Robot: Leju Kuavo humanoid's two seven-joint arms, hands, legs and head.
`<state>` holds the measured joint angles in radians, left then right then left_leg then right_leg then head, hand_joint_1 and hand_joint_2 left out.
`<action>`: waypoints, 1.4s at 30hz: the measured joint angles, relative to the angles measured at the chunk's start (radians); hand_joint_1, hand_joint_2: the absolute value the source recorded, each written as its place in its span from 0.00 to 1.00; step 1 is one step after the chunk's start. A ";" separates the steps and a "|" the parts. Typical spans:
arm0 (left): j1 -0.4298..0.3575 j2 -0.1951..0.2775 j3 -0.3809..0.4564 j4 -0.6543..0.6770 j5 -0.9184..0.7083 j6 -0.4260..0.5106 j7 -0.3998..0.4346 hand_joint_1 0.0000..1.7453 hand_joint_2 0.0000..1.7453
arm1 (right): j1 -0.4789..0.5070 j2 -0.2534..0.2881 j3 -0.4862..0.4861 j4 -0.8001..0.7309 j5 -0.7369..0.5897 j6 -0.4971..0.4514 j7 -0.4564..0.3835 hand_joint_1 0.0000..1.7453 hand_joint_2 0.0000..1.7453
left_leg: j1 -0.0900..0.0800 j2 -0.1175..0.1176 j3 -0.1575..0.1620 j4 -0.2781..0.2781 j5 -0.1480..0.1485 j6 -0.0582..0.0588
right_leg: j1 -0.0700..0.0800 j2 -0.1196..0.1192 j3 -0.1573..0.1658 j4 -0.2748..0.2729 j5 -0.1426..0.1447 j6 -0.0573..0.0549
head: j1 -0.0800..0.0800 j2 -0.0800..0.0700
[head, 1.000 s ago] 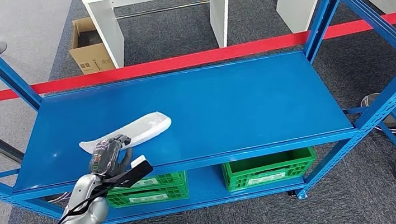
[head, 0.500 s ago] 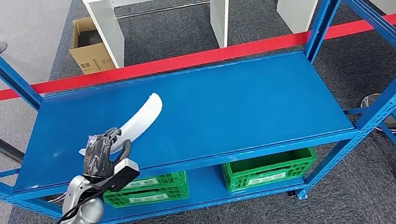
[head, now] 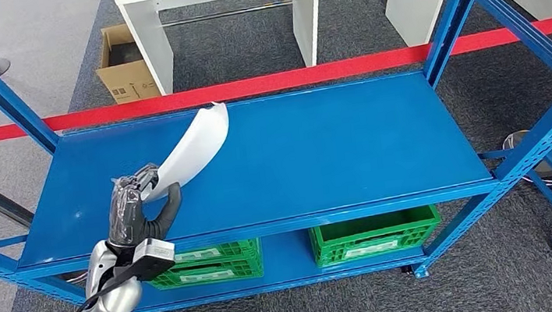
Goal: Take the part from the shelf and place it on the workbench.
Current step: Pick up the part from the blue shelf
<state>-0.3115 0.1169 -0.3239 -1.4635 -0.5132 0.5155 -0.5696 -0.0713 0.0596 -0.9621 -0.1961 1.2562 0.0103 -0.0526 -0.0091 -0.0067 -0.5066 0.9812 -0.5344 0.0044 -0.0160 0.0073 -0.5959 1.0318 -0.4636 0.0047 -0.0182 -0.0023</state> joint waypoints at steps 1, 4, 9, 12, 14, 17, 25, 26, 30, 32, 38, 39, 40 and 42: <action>0.000 0.001 -0.001 -0.003 0.001 0.000 0.000 1.00 1.00 | 0.000 0.000 0.000 0.000 0.000 0.000 0.000 0.00 0.00 | 0.000 0.000 0.000 0.000 0.000 0.000 | 0.000 0.000 0.000 0.000 0.000 0.000 | 0.000 0.000; 0.001 0.003 -0.004 -0.010 0.002 0.000 0.000 1.00 1.00 | 0.000 0.000 0.000 0.000 0.000 0.000 0.000 0.00 0.00 | 0.000 0.000 0.000 0.000 0.000 0.000 | 0.000 0.000 0.000 0.000 0.000 0.000 | 0.000 0.000; 0.003 0.006 -0.010 -0.017 0.002 0.000 0.000 1.00 1.00 | 0.000 0.000 0.000 0.000 0.000 0.000 0.000 0.00 0.00 | 0.000 0.000 0.000 0.000 0.000 0.000 | 0.000 0.000 0.000 0.000 0.000 0.000 | 0.000 0.000; 0.003 0.006 -0.012 -0.019 0.003 -0.001 0.000 1.00 1.00 | 0.000 0.000 0.000 0.000 0.000 0.000 0.000 0.00 0.00 | 0.000 0.000 0.000 0.000 0.000 0.000 | 0.000 0.000 0.000 0.000 0.000 0.000 | 0.000 0.000; 0.003 0.006 -0.013 -0.020 0.018 -0.006 -0.009 1.00 1.00 | 0.000 0.000 0.000 0.000 0.000 0.000 0.000 0.00 0.00 | 0.000 0.000 0.000 0.000 0.000 0.000 | 0.000 0.000 0.000 0.000 0.000 0.000 | 0.000 0.000; 0.004 0.006 -0.018 -0.037 0.127 -0.069 -0.064 1.00 1.00 | 0.000 0.000 0.000 0.000 0.000 0.000 -0.001 0.00 0.00 | 0.000 0.000 0.000 0.000 0.000 0.000 | 0.000 0.000 0.000 0.000 0.000 0.000 | 0.000 0.000; 0.037 -0.023 -0.092 -0.193 0.603 -0.605 -0.129 1.00 1.00 | -0.001 0.001 -0.001 0.000 -0.001 0.002 0.007 0.00 0.00 | 0.000 0.000 0.000 0.000 -0.001 0.000 | 0.000 0.000 0.000 0.000 0.000 0.000 | 0.000 0.000; 0.043 -0.030 -0.101 -0.210 0.615 -0.647 -0.129 1.00 1.00 | -0.002 0.001 -0.001 0.000 -0.002 0.001 0.010 0.00 0.00 | 0.000 0.000 0.000 0.000 -0.001 0.000 | 0.000 0.000 0.000 0.000 0.000 0.000 | 0.000 0.000; 0.051 -0.062 -0.134 -0.257 0.612 -0.742 -0.129 1.00 1.00 | -0.003 0.003 -0.005 0.000 -0.013 -0.001 0.020 0.00 0.00 | 0.000 0.000 0.000 0.000 -0.002 0.001 | 0.000 0.000 0.000 -0.001 0.000 0.001 | 0.000 0.000; 0.050 -0.072 -0.147 -0.263 0.605 -0.746 -0.129 1.00 1.00 | -0.004 0.005 -0.007 0.000 -0.015 -0.001 0.021 0.00 0.00 | 0.000 0.001 0.000 0.000 -0.002 0.001 | 0.000 0.000 0.000 -0.001 0.000 0.001 | 0.000 0.000; 0.025 -0.072 -0.169 -0.266 0.630 -0.780 -0.129 1.00 1.00 | -0.005 0.008 -0.008 0.000 -0.003 -0.002 0.021 0.00 0.00 | 0.000 0.000 0.001 0.000 -0.001 0.000 | 0.000 0.000 0.000 -0.001 0.000 0.001 | 0.000 0.000; 0.014 -0.070 -0.172 -0.264 0.637 -0.787 -0.129 1.00 1.00 | -0.005 0.008 -0.008 0.000 -0.001 -0.002 0.021 0.00 0.00 | 0.000 0.000 0.001 0.000 -0.001 0.000 | 0.000 0.000 0.000 -0.001 0.000 0.001 | 0.000 0.000; 0.002 -0.069 -0.175 -0.259 0.646 -0.793 -0.129 1.00 1.00 | -0.005 0.008 -0.008 0.000 -0.001 -0.002 0.021 0.00 0.00 | 0.000 0.000 0.001 0.000 -0.001 0.000 | 0.000 0.000 0.000 -0.001 0.000 0.001 | 0.000 0.000; -0.022 -0.066 -0.185 -0.245 0.658 -0.800 -0.129 1.00 1.00 | -0.006 0.008 -0.008 0.000 0.000 -0.001 0.022 0.00 0.00 | 0.000 0.000 0.001 0.001 -0.001 0.000 | 0.000 0.000 0.001 -0.001 0.000 0.001 | 0.000 0.000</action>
<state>-0.3339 0.0506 -0.5089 -1.7087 0.1445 -0.2849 -0.6986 -0.0769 0.0672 -0.9701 -0.1961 1.2562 0.0091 -0.0311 -0.0094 -0.0062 -0.5056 0.9818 -0.5357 0.0049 -0.0164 0.0077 -0.5951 1.0311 -0.4638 0.0053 -0.0181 -0.0023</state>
